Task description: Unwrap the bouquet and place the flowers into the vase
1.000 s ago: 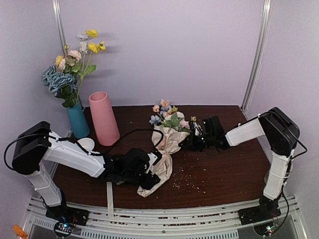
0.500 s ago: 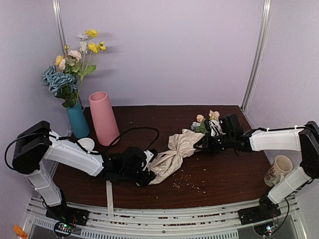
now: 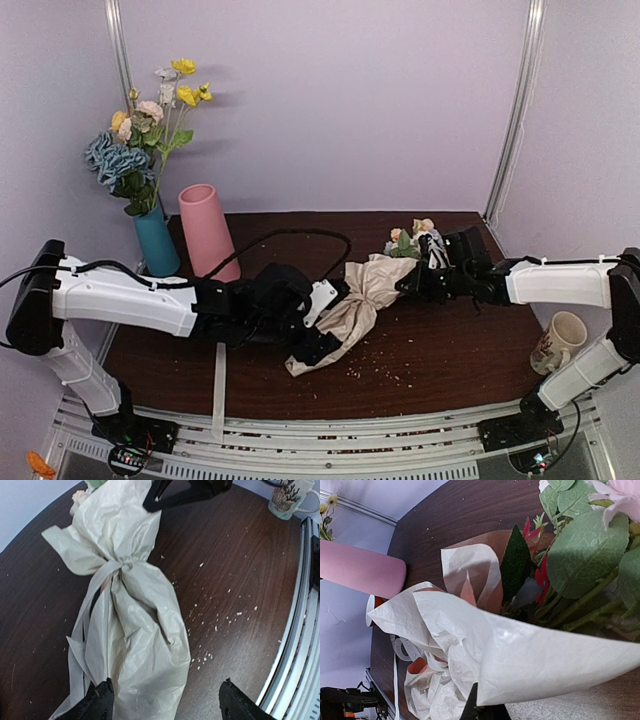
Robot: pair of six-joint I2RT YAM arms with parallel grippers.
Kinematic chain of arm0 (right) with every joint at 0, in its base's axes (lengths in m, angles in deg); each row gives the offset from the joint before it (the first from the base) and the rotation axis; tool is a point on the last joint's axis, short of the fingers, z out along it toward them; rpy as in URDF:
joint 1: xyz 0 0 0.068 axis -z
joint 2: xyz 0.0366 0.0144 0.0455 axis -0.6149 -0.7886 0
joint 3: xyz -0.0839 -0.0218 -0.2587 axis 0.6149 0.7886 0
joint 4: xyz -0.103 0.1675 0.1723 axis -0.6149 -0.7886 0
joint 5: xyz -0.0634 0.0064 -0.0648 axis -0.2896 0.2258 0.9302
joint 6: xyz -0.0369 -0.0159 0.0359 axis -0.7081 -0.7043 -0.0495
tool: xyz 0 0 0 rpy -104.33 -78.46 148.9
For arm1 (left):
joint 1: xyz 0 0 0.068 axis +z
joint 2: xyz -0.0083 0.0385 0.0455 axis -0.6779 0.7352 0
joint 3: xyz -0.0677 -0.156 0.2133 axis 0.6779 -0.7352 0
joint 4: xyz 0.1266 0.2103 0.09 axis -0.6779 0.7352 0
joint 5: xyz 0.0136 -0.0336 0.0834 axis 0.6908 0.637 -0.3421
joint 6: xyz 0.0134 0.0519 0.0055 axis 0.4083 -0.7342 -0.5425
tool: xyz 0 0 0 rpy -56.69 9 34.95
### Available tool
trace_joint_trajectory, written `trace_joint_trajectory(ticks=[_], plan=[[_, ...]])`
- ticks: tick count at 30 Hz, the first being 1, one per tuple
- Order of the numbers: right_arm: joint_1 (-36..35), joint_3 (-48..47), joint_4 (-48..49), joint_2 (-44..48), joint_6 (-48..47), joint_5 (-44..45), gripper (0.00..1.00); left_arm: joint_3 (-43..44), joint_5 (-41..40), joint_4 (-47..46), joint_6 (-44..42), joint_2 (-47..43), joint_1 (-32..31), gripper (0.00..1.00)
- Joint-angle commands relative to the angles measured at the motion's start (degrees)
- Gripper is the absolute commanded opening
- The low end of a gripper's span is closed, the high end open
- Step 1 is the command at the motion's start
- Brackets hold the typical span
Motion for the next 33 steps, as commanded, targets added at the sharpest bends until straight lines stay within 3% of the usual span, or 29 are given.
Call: trace_joint_trajectory(ticks=[1, 14, 24, 27, 33], plan=[[-1.0, 0.0, 1.8, 0.2, 1.7, 1.8, 0.00, 5.7, 1.3, 0.2, -0.3, 2.5, -0.3, 0.76], [-2.2, 0.0, 1.1, 1.7, 1.6, 1.9, 0.00, 24.0, -7.6, 2.9, -0.6, 22.4, -0.3, 0.69], [-2.2, 0.1, 0.7, 2.1, 1.1, 1.4, 0.00, 23.1, -14.1, 1.8, 0.3, 25.5, -0.3, 0.55], [-2.2, -0.2, 0.4, 1.9, 0.7, 1.5, 0.00, 21.9, -15.4, 0.7, 0.7, 25.8, -0.3, 0.43], [-2.2, -0.6, -0.4, 2.1, 0.3, 1.8, 0.00, 18.2, -17.6, -2.6, 0.4, 24.2, -0.2, 0.09]])
